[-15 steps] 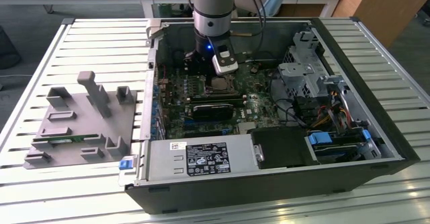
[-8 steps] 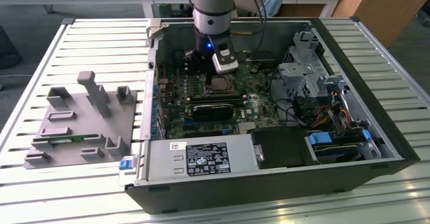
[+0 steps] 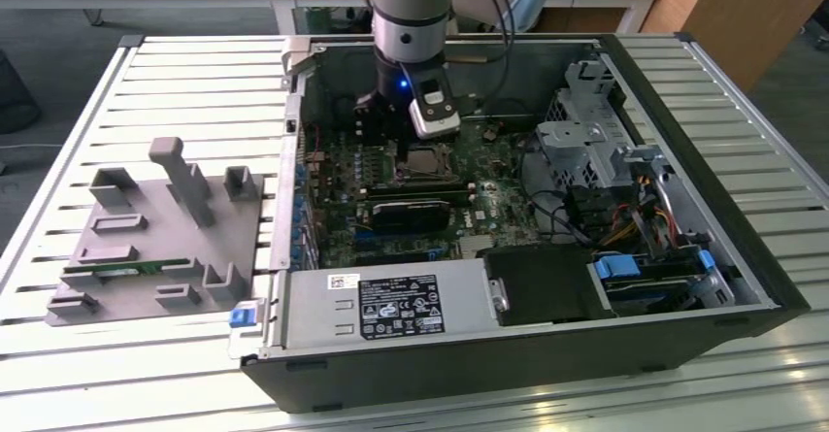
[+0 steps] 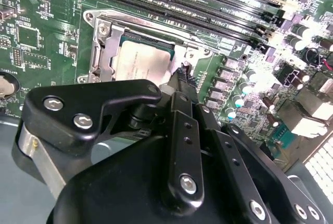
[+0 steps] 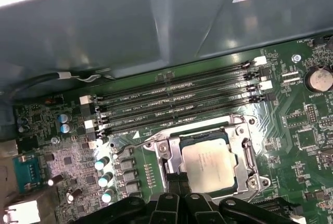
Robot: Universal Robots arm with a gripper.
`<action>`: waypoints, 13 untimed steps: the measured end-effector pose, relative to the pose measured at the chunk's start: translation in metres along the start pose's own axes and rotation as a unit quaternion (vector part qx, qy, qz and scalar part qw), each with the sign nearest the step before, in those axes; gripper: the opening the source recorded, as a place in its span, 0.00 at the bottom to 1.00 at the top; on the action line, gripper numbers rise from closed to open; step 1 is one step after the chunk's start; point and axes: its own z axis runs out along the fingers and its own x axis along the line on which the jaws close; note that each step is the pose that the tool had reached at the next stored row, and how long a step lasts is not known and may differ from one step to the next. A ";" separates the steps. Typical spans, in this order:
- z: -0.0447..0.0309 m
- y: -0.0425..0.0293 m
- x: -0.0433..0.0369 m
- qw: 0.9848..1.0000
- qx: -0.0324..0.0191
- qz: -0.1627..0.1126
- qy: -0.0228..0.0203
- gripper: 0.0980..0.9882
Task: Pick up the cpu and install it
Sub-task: 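Close the cpu cover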
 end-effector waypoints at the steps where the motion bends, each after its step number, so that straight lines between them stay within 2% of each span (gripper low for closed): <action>1: -0.0006 0.0000 0.0000 1.000 0.000 0.000 0.000 0.01; 4: -0.0007 0.0008 -0.0030 1.000 0.000 0.000 0.002 0.01; 8: -0.0008 0.0037 -0.0151 1.000 0.001 0.000 0.006 0.01; 13: -0.0007 0.0069 -0.0285 1.000 0.002 0.000 0.007 0.01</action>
